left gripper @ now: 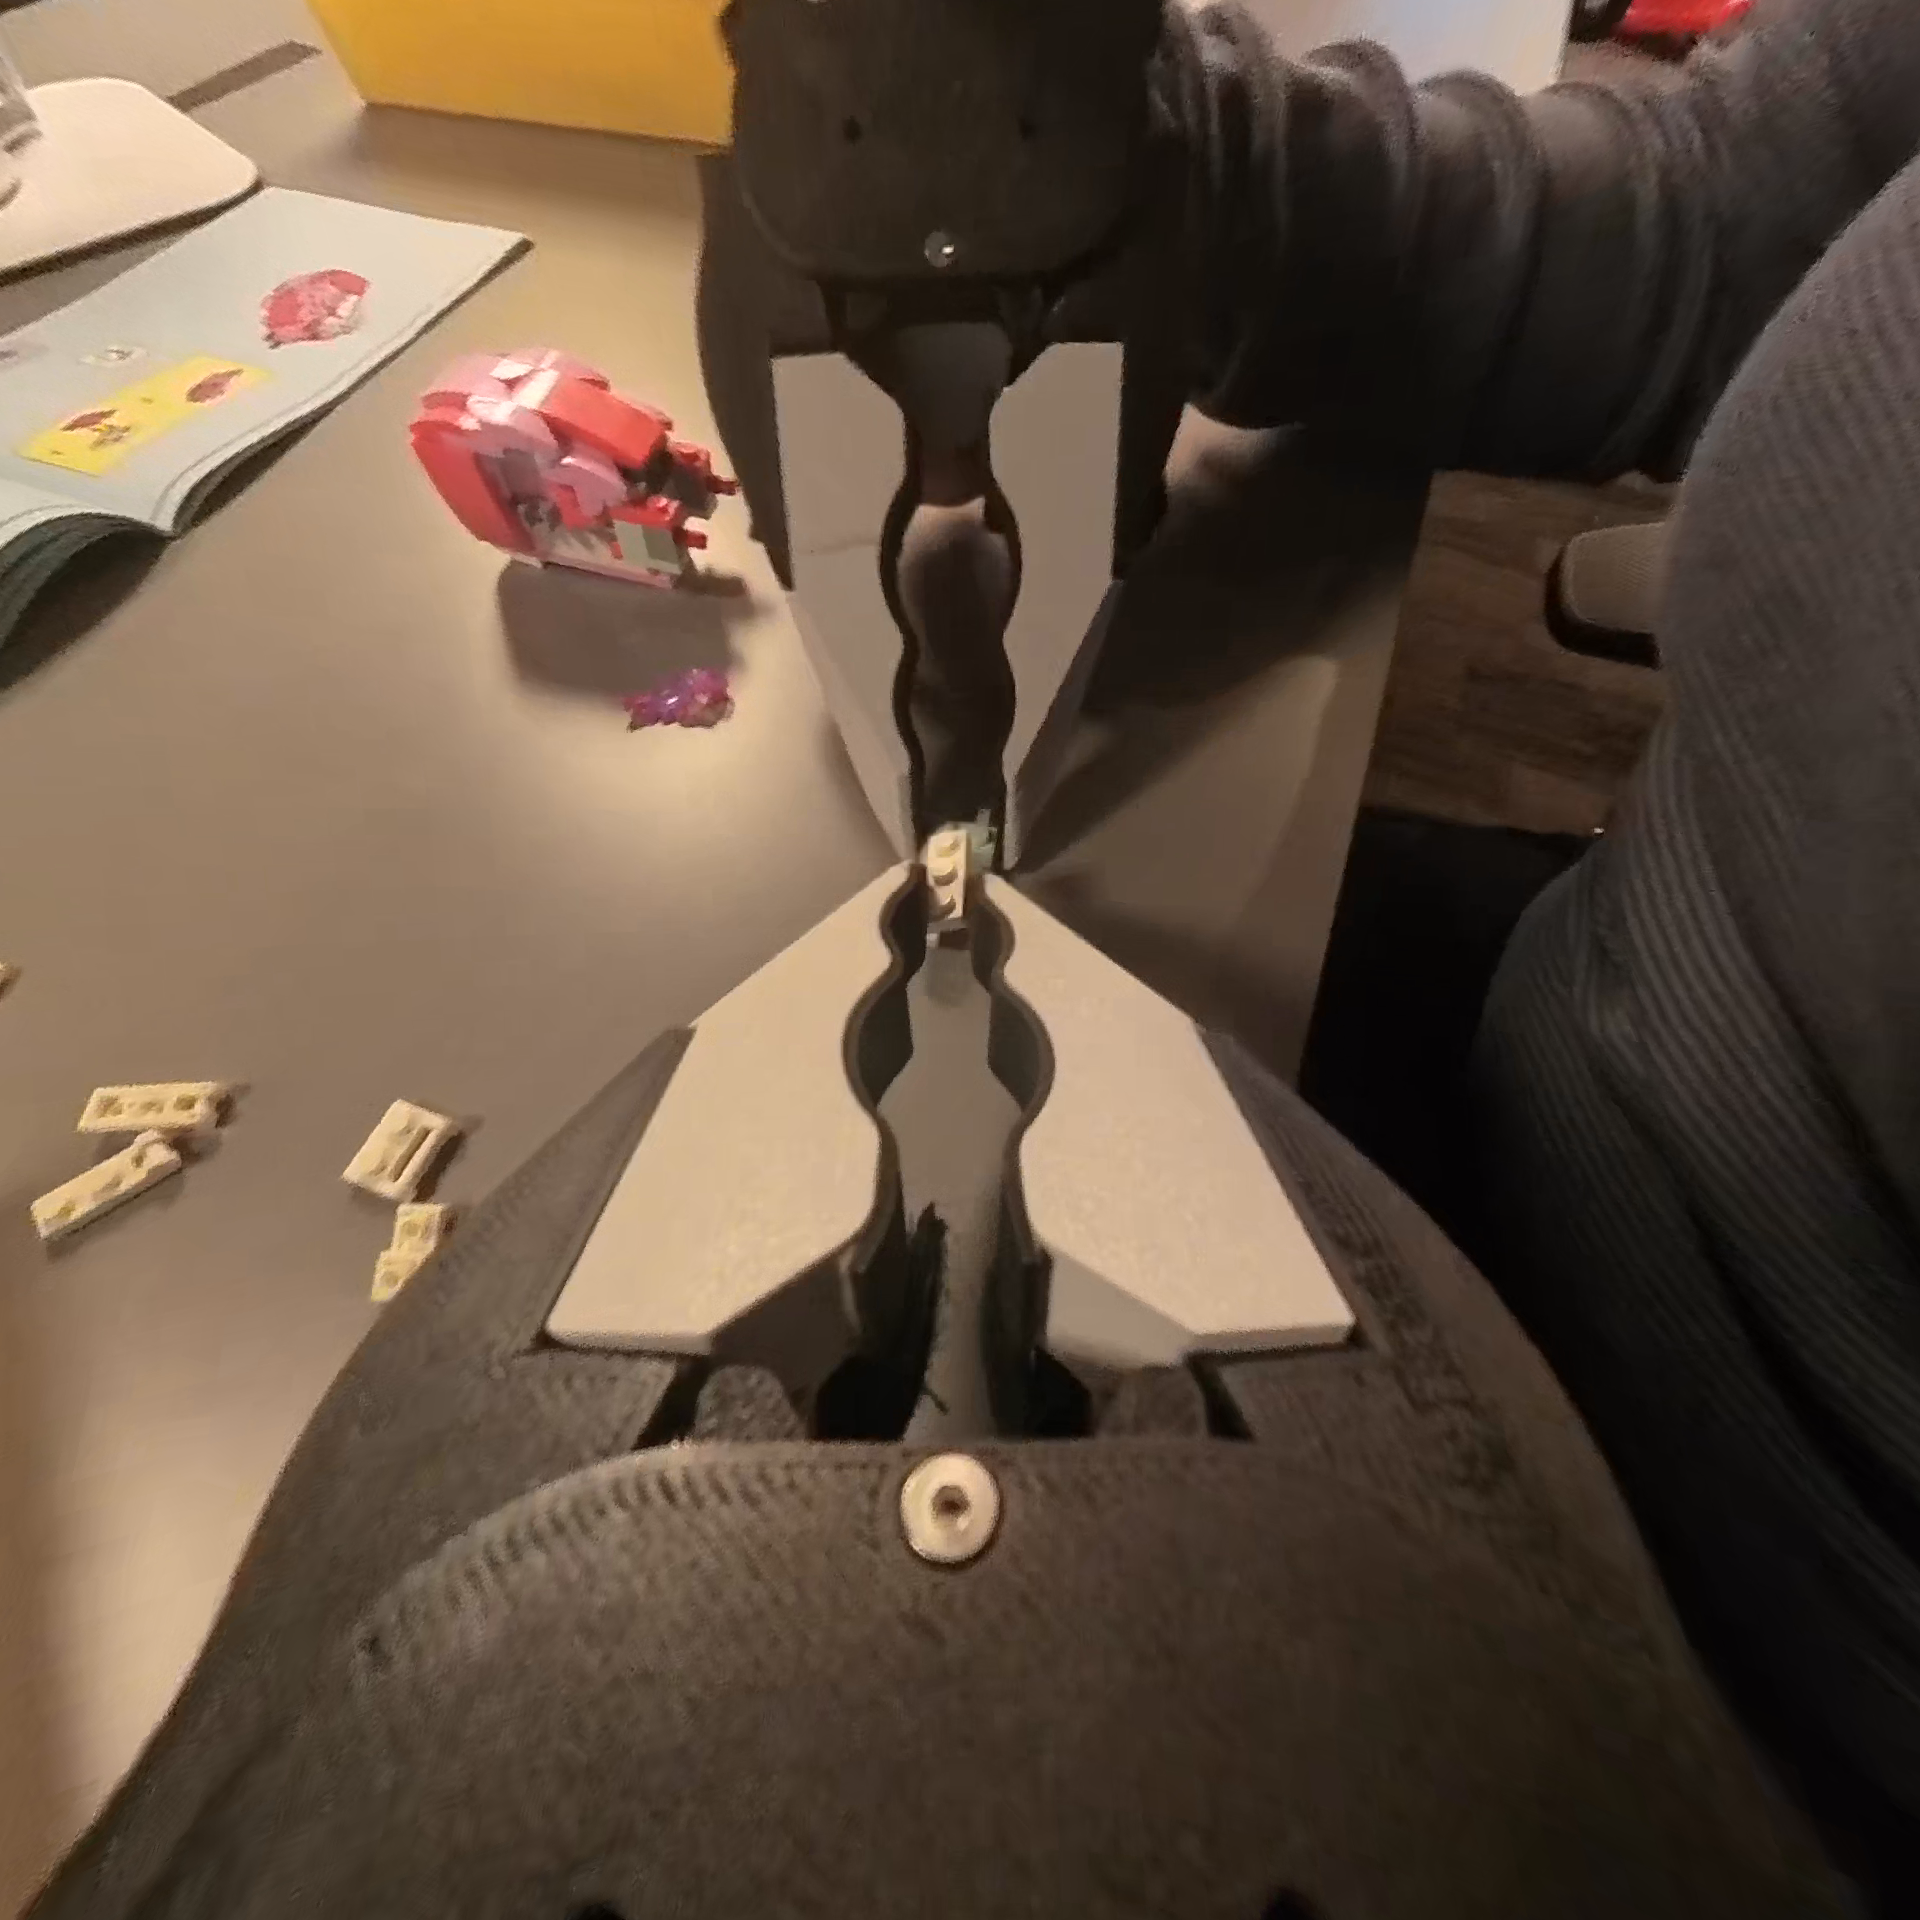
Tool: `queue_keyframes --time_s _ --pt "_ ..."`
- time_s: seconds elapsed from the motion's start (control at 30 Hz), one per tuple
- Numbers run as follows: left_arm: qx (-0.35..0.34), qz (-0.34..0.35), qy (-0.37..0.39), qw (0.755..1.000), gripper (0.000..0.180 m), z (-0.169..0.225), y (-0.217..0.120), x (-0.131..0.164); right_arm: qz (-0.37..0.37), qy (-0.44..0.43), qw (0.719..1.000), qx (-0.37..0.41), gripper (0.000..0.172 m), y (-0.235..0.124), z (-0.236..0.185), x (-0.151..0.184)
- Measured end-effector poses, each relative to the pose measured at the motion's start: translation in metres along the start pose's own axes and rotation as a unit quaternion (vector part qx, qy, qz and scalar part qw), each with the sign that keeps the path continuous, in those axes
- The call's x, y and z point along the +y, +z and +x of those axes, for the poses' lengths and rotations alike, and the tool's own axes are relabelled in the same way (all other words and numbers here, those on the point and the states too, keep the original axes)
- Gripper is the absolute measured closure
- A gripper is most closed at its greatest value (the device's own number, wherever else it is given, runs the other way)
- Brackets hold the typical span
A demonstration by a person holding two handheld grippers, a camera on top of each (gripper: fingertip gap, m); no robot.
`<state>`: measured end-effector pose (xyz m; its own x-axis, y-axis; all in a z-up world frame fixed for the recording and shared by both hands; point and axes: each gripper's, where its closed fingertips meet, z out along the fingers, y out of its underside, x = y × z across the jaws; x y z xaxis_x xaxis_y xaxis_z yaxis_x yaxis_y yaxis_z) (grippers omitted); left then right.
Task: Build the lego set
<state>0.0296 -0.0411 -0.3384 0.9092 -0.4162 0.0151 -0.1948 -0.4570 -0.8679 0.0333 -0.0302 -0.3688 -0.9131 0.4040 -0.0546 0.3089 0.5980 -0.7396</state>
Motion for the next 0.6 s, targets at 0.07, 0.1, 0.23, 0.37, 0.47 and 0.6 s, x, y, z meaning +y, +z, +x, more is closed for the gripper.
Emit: queue_keyframes --time_s 0.07,0.1,0.23,0.37,0.47,0.6 --pt "0.018 -0.009 0.011 1.0 0.174 0.006 0.004 -0.001 0.005 -0.003 1.0 -0.005 0.156 0.0 -0.001 0.0" --pt "0.022 -0.018 0.019 0.999 0.174 0.008 0.007 0.001 0.005 -0.005 1.0 -0.006 0.156 0.0 -0.001 0.0" --pt "0.014 -0.063 0.049 0.997 0.174 0.008 0.016 0.01 0.005 -0.007 1.0 -0.007 0.156 0.001 -0.002 -0.001" --pt "0.001 -0.077 0.064 0.995 0.174 0.006 0.017 0.013 0.005 -0.005 1.0 -0.007 0.156 0.001 -0.002 -0.001" --pt "-0.001 -0.081 0.076 0.994 0.174 0.006 0.017 0.013 0.004 -0.005 1.0 -0.006 0.156 0.001 -0.001 -0.001" --pt "0.0 -0.088 0.09 0.992 0.174 0.006 0.018 0.015 0.004 -0.004 1.0 -0.006 0.156 0.001 -0.001 -0.001"
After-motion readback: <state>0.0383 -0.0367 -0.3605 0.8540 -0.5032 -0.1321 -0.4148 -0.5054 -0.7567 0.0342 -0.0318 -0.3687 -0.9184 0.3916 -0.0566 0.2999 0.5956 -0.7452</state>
